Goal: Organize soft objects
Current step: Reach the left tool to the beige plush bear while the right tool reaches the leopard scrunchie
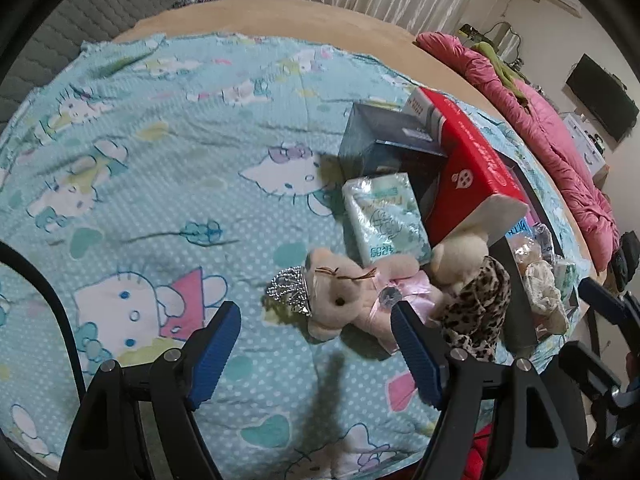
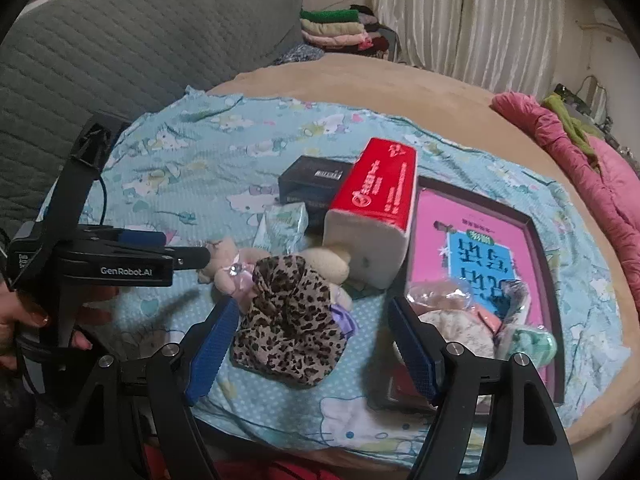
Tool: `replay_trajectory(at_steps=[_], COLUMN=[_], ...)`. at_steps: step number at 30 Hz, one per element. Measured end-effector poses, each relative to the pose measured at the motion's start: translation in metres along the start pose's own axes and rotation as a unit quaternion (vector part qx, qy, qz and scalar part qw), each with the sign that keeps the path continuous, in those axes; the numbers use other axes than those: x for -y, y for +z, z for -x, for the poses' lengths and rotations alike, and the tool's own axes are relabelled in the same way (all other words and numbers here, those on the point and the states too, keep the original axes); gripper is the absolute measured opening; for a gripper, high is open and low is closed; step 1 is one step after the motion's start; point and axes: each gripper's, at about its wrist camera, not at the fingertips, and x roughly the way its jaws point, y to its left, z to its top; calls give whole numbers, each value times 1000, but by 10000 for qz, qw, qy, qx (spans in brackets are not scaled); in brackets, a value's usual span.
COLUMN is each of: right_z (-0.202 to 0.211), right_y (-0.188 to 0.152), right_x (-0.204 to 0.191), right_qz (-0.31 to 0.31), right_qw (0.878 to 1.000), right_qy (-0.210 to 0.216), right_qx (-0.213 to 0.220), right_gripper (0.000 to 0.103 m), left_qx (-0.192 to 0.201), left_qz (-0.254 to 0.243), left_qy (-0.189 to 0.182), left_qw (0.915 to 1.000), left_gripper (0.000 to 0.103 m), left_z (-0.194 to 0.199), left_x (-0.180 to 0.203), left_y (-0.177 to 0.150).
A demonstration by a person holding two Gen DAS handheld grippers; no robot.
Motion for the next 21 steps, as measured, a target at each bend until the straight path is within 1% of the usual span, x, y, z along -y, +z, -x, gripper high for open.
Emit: replay_trajectory(at_steps=[4, 8, 15, 21], right_z=[-11, -22, -40, -57], right_y=[-2, -2, 2, 5], right_x=[-4, -7, -8, -16], right_qz=[58, 105, 160, 359], right_qw=[10000, 9998, 9997, 9992], right_qy=[14, 21, -30, -92], right_qx=[-77, -166, -190, -174], right_gripper=[78, 78, 78, 78], left_qx=[30, -1, -53, 63], left_qz=[98, 187, 114, -22], left_qy=[-42, -172, -267, -376], left_qw=[9999, 9997, 9996, 9993], left_gripper=[77, 77, 77, 76], left_z=[-8, -18, -32, -37], left_x=[-7, -11, -8, -3], left_y=[5, 10, 11, 15])
